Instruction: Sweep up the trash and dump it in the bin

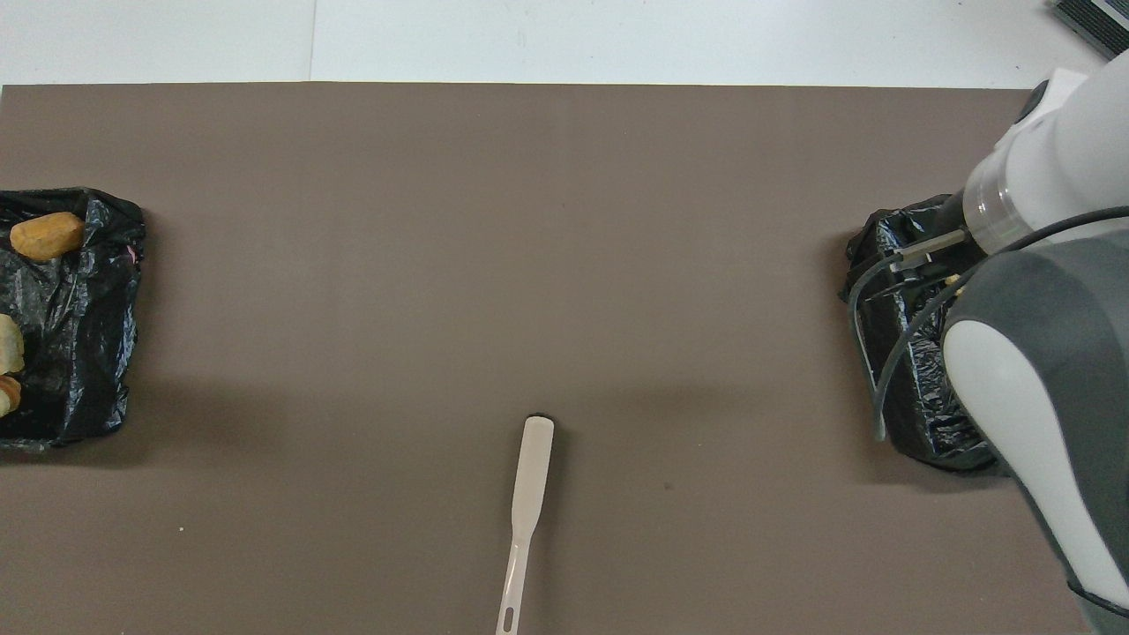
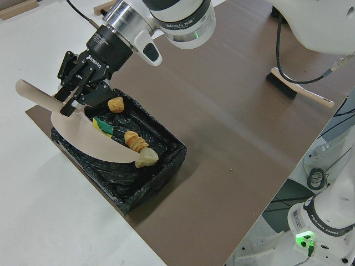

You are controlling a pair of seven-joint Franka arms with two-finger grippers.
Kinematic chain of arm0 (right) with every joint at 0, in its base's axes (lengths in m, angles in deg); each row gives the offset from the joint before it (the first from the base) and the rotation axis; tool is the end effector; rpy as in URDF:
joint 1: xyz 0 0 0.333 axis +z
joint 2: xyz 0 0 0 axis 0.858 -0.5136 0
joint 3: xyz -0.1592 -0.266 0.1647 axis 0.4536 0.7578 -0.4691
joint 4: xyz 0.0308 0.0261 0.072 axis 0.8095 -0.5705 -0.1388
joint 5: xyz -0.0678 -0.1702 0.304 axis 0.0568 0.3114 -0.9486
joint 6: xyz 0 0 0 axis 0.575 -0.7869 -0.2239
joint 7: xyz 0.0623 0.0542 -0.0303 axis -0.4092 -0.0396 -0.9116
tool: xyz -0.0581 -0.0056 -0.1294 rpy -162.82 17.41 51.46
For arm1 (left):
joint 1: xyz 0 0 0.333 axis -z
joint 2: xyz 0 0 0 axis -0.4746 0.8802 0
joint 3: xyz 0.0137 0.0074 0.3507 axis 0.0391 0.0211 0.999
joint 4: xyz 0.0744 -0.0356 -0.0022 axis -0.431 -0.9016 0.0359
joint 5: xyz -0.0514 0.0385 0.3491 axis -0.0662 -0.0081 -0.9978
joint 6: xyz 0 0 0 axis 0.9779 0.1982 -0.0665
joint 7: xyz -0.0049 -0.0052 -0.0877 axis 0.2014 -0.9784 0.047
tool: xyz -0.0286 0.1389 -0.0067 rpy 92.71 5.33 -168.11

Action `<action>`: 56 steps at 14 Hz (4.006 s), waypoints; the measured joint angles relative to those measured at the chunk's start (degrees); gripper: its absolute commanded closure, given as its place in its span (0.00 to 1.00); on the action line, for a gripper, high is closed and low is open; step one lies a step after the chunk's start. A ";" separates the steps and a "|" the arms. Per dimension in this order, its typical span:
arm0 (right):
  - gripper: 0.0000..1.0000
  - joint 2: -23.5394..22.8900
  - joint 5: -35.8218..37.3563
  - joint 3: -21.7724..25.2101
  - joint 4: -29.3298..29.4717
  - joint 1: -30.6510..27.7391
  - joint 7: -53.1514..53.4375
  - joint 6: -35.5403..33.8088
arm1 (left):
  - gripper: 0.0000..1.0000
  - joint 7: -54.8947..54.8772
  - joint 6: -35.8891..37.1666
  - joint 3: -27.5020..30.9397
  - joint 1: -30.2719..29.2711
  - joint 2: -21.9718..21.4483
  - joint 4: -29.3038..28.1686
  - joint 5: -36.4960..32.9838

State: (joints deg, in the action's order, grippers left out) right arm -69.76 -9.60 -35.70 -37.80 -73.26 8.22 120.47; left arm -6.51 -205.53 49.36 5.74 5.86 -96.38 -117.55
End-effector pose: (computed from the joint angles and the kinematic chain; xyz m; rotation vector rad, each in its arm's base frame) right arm 0.5450 0.0769 0.6088 3.0093 0.3730 -0.0722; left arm 0.5618 0.2652 0.5733 -1.4847 1.6625 0.8592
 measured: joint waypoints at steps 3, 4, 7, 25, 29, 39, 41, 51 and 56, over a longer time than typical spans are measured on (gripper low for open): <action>0.00 0.44 -0.06 1.37 0.05 -1.90 0.00 0.00 | 1.00 0.27 2.96 -0.24 0.66 -0.51 2.54 -0.24; 0.00 0.44 -0.23 1.95 0.06 -3.12 0.00 0.00 | 1.00 0.27 3.91 -0.43 0.95 -0.72 3.38 0.22; 0.00 0.46 -0.47 5.28 0.09 -2.53 -0.02 0.00 | 1.00 0.33 7.10 -0.66 3.96 -0.89 4.25 1.74; 0.00 12.64 -9.51 32.27 -13.36 18.95 2.85 2.91 | 1.00 62.42 25.81 -1.57 38.23 2.29 2.72 49.85; 0.00 12.62 -9.60 32.56 -13.14 18.73 2.85 3.78 | 1.00 83.63 22.60 -1.61 46.03 7.46 4.25 57.49; 0.00 12.61 -9.74 32.53 -13.12 18.49 2.85 3.79 | 1.00 110.58 13.67 -1.51 54.93 15.58 10.73 63.45; 0.00 12.61 -9.76 32.53 -13.12 18.49 2.85 3.79 | 1.00 112.10 12.70 -1.46 55.65 17.64 11.56 63.49; 0.00 12.61 -9.76 32.53 -13.12 18.49 2.85 3.79 | 0.02 112.61 11.29 -1.13 56.00 22.02 14.02 63.46; 0.00 12.61 -9.77 32.53 -13.12 18.49 2.85 3.79 | 0.00 112.61 12.63 0.69 54.46 16.28 12.06 63.38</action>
State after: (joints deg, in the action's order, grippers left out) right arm -57.15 -19.37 -3.17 -50.92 -54.77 11.08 124.26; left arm 106.10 -192.90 50.06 60.20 22.14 -84.32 -54.16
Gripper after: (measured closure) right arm 0.000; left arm 0.035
